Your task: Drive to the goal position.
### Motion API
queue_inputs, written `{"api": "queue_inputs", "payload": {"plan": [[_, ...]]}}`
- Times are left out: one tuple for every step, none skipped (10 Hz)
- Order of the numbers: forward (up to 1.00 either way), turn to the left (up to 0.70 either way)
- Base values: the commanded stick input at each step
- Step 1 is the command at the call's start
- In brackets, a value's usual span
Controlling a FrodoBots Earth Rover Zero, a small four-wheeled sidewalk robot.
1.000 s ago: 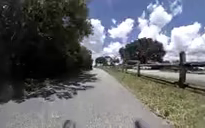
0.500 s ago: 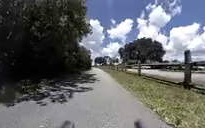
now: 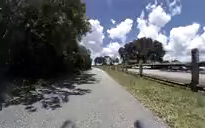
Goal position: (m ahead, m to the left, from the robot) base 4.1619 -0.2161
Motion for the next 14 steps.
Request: {"api": "queue_inputs", "payload": {"plan": [[0.5, 0.0], [0.5, 0.0], [0.5, 0.0], [0.5, 0.0], [0.5, 0.0], [0.5, 0.0], [0.5, 0.0], [0.5, 0.0], [0.5, 0.0], [0.5, 0.0], [0.5, 0.0], [0.5, 0.0], [0.5, 0.0], [0.5, 0.0]]}}
